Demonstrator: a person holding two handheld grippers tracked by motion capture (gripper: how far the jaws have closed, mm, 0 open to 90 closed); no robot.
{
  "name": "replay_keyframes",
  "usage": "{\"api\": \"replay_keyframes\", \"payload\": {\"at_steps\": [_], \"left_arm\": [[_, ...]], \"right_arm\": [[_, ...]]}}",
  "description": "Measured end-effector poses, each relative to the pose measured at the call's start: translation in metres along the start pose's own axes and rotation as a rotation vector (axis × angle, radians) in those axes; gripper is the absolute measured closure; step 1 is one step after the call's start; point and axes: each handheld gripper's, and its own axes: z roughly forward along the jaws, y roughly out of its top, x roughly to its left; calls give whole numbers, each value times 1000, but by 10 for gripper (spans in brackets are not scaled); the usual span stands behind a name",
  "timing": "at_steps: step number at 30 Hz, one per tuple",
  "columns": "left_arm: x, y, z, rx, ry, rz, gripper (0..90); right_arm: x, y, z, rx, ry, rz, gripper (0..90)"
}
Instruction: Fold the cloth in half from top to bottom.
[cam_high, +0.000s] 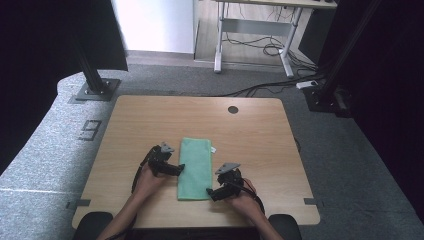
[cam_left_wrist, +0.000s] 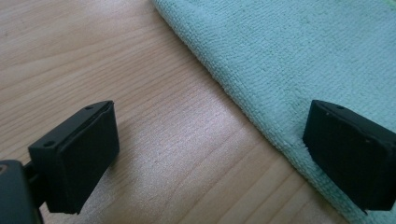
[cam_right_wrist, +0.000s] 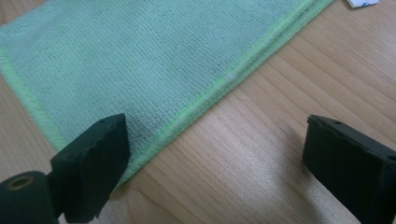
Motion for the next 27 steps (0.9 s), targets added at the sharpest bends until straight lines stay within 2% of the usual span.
{"api": "replay_keyframes", "payload": {"at_steps": [3,9,12,18,22,27], "left_arm": [[0,0,0,-2,0,-1,33],[0,0,0,-2,1,-4,29],[0,0,0,-2,0,-4,29],[0,0,0,-3,-1,-2,29],[1,0,0,0,-1,-1,29],[0,0,0,0,0,-2,29]], "right_arm": [[-4,5,-1,-3,-6,-3,75],[-20,23,0,-29,-13,53,77],[-25,30,2,-31,-19,65,76],[-44,52,10,-31,-28,84,22],[-54,64,16,-37,-35,106,21],[-64,77,23,-24,-57,106,121]]}}
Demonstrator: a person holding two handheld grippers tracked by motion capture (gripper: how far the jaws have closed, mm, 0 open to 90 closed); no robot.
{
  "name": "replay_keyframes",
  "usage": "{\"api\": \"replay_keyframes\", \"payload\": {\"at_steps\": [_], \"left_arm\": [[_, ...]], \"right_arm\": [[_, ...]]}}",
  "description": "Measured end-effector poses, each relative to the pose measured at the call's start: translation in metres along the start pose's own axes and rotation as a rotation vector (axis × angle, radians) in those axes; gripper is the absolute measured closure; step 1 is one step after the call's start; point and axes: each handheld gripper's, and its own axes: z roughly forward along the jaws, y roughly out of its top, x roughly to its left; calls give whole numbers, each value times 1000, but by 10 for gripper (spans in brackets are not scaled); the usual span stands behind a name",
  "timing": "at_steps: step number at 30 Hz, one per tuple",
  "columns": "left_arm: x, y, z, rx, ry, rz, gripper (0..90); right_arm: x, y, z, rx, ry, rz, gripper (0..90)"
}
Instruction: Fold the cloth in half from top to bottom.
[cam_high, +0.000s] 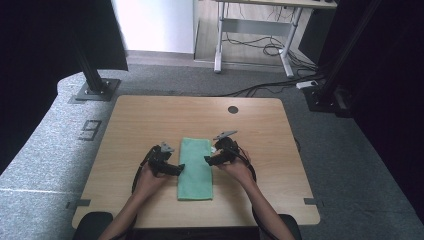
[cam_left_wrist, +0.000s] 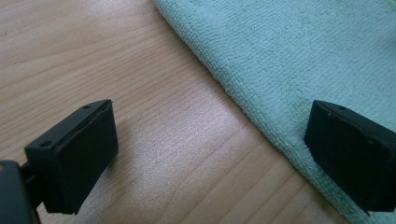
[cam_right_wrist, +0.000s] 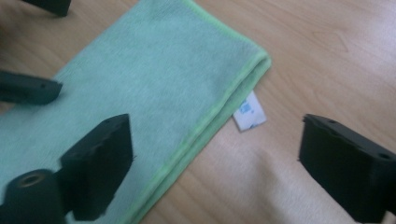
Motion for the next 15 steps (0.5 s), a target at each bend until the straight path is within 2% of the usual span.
{"api": "replay_keyframes", "payload": {"at_steps": [3,6,15], "left_arm": [[0,0,0,0,0,-1,29],[0,0,0,0,1,-1,29],[0,0,0,0,0,-1,29]], "right_arm": [[-5,8,4,1,5,7,154],[-9,15,9,9,-10,-3,179],[-21,34,25,2,-9,-7,320]]}}
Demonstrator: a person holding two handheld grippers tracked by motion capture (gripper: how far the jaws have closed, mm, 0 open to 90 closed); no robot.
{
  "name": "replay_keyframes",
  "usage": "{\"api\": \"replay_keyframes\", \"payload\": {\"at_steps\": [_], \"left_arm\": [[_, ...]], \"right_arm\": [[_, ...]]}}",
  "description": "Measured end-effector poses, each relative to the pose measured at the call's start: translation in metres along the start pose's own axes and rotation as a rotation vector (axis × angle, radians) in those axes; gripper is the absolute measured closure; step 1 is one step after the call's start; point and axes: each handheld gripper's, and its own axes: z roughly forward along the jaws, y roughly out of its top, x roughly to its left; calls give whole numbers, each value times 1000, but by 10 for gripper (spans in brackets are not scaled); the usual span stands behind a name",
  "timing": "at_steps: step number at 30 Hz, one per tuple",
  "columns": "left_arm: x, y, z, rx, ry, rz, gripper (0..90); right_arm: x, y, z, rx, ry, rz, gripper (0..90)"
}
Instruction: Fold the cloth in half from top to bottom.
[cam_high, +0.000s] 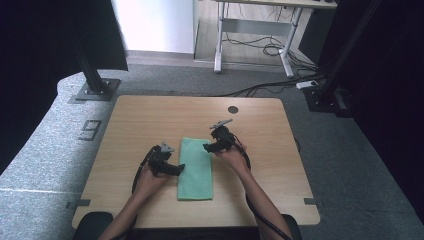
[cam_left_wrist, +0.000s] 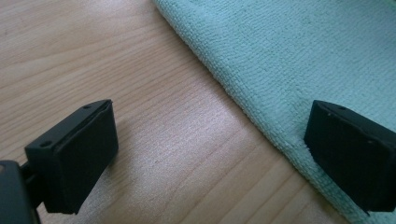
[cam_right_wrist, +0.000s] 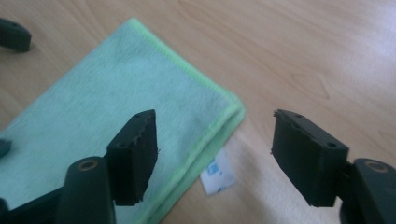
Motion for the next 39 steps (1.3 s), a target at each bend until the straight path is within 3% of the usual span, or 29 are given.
{"api": "replay_keyframes", "payload": {"at_steps": [9,16,19,24,30,31,33,36,39], "left_arm": [[0,0,0,0,0,0,29],[0,0,0,-1,0,-2,29],[0,0,0,0,0,-1,29],[0,0,0,0,0,-2,29],[0,0,0,0,0,-1,29],[0,0,0,0,0,-1,29],[0,0,0,-1,0,-1,29],[0,0,0,-1,0,-2,29],[0,0,0,-1,0,-3,29]], "right_arm": [[-9,11,20,4,-4,7,436],[-10,12,32,12,-11,12,465],[-11,11,37,30,-28,-7,472],[-15,8,40,27,-7,29,503],[-10,7,39,29,15,19,699],[-10,7,39,29,15,19,699],[-8,7,38,34,34,20,796],[-4,9,37,53,24,7,831],[1,10,33,52,3,-45,844]]}}
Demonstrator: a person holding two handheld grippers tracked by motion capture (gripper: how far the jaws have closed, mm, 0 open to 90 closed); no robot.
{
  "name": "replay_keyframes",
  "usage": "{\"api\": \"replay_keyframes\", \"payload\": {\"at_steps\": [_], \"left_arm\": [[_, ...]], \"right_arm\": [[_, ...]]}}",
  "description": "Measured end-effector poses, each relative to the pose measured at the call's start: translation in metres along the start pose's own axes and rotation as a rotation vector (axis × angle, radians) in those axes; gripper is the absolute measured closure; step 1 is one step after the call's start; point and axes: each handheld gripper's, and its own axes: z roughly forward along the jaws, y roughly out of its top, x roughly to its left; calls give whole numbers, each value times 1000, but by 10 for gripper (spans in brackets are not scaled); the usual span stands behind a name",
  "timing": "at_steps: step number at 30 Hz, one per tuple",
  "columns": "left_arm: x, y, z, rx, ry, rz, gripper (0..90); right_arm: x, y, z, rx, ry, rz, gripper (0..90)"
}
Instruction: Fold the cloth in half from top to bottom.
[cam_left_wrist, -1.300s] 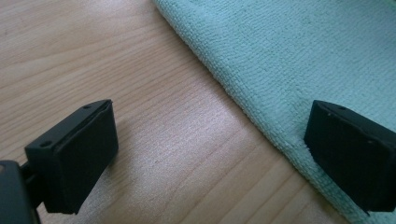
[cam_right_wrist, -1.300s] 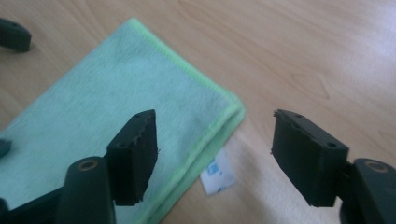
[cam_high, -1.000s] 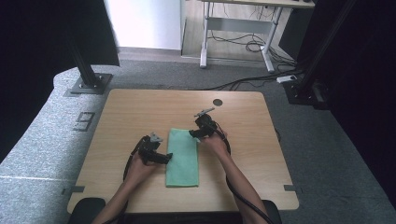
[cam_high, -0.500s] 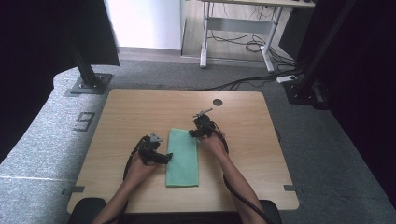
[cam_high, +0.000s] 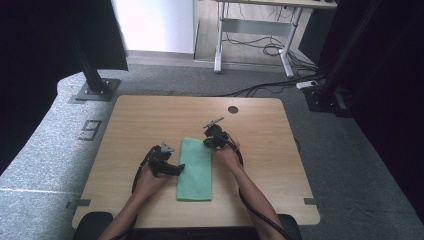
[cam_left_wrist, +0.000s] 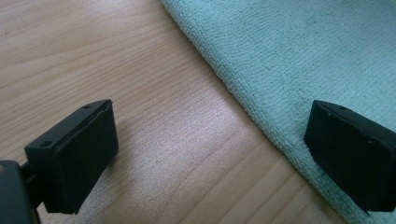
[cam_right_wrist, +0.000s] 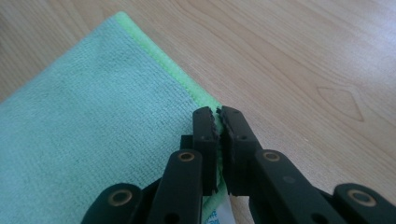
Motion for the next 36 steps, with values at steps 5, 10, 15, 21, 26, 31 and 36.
{"api": "replay_keyframes", "payload": {"at_steps": [5,10,15,21,26,31,36], "left_arm": [[0,0,0,0,0,-1,29],[0,0,0,0,1,-1,29],[0,0,0,1,3,0,29],[0,0,0,2,3,0,29],[0,0,0,2,3,0,29],[0,0,0,2,2,1,29],[0,0,0,1,4,-1,29]], "right_arm": [[-1,0,-10,-31,7,4,844],[0,4,-32,-85,40,-6,843],[5,6,-47,-114,54,-27,843],[18,7,-69,-161,75,-64,840],[27,3,-85,-194,100,-79,839],[35,-5,-97,-213,119,-99,839],[43,-15,-109,-235,154,-108,840]]}}
